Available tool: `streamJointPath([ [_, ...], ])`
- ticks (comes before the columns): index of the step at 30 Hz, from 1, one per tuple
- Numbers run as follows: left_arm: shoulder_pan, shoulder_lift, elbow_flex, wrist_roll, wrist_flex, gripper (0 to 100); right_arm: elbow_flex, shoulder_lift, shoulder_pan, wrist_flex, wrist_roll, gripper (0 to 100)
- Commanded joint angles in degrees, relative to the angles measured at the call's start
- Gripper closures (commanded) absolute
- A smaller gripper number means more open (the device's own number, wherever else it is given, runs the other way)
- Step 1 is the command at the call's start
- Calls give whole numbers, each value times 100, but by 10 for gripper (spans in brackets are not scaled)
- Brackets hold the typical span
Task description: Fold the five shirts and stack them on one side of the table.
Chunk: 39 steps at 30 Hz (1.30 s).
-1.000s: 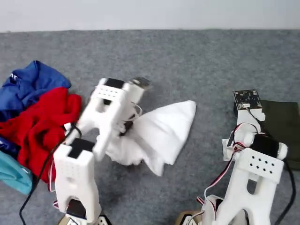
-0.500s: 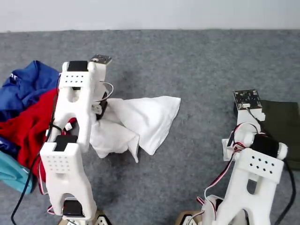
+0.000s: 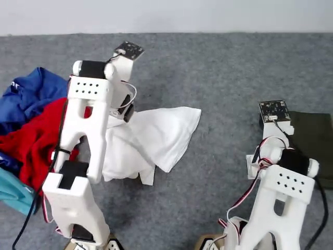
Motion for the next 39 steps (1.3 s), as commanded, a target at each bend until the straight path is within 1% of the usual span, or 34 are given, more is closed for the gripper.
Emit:
streamJointPath([
  [1, -185, -299, -180, -88, 132, 851, -18, -4, 66, -57, -70, 847],
  [3, -167, -299, -22, -167, 141, 851, -18, 4, 66, -66, -70, 847],
  [5, 105, -387, 365, -237, 149, 851, -18, 4, 66, -66, -70, 847],
  [7, 651, -492, 1068, -273, 149, 851, -18, 4, 66, -66, -79, 847],
  [10, 1732, -501, 2167, -290, 123, 852, -18, 4, 66, -66, -79, 847],
  [12, 2233, -501, 2387, -290, 123, 854, -18, 4, 66, -66, -79, 847],
  [15, 2558, -484, 2299, -290, 132, 853, -9, 4, 48, -66, -79, 847],
  [19, 2734, -466, 2360, -290, 114, 852, -9, 4, 57, -66, -79, 847],
  [24, 2514, -440, 2413, -290, 26, 852, -9, 4, 66, -66, -79, 847],
  [29, 2409, 281, 2466, -290, 26, 854, -9, 4, 66, -66, -79, 847],
  [33, 2497, 888, 2141, -281, 70, 855, -9, 4, 66, -66, -79, 847],
  [39, 2804, 976, 1895, -264, 132, 855, -9, 4, 66, -66, -79, 847],
])
